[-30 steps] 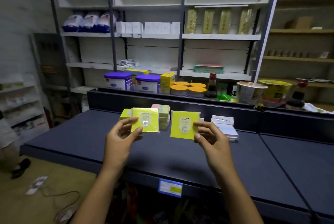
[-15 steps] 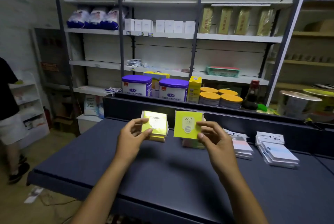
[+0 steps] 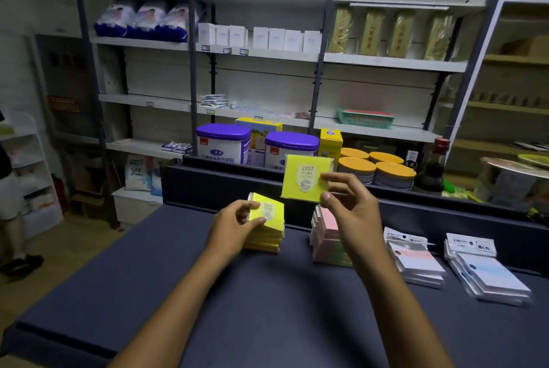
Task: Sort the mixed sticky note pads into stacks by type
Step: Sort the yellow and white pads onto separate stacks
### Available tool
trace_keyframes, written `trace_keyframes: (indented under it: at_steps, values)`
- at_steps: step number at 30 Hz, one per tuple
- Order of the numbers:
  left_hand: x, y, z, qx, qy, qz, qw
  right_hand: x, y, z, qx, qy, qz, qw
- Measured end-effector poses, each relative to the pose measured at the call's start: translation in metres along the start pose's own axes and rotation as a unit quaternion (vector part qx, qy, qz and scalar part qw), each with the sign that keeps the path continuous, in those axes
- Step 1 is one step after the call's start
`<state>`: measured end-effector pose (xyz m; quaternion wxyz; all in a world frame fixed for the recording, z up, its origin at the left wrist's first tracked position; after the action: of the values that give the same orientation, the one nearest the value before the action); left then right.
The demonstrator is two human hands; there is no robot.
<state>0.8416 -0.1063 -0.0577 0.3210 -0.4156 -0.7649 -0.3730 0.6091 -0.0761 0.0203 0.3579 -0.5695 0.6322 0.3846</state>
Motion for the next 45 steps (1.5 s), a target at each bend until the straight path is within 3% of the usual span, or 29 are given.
trace_keyframes:
  at_steps: [5, 13, 24, 27, 31, 38, 45]
  values:
    - [-0.006, -0.003, 0.002, -0.015, -0.031, -0.082, 0.996, 0.007, -0.009, -0.011, 0.003, -0.002, 0.002, 1.0]
    - [-0.005, -0.002, 0.008, -0.045, -0.079, -0.279, 0.956, 0.018, -0.025, -0.025, 0.014, -0.011, -0.005, 1.0]
    - [-0.006, 0.026, -0.006, -0.033, -0.098, -0.222, 0.97, 0.033, -0.04, -0.021, 0.011, -0.032, 0.034, 0.999]
    - [-0.016, 0.047, -0.012, -0.046, -0.084, -0.31, 0.946, 0.037, -0.046, -0.018, -0.003, -0.037, 0.05, 0.998]
    - [-0.029, 0.058, -0.01, -0.092, -0.064, -0.476, 0.872, 0.047, -0.058, -0.015, -0.025, -0.042, 0.087, 0.995]
    - [-0.029, 0.047, -0.003, -0.095, -0.061, -0.499, 0.859, 0.063, -0.072, -0.011, -0.03, -0.053, 0.191, 0.98]
    - [-0.029, 0.046, -0.001, -0.091, -0.057, -0.453, 0.885, 0.068, -0.076, -0.006, -0.035, -0.038, 0.299, 0.953]
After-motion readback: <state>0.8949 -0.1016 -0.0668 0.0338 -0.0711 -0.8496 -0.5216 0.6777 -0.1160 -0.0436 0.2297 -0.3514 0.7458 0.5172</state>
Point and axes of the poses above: each hand's wrist, its own z-axis away from the middle knuckle, its own y-axis out of the back of the hand, x = y × z, the point moved 3 cm from there along -z, towards the middle knuckle, and after that the axes turned 8 degrees about -y, right-handed, at the moved point
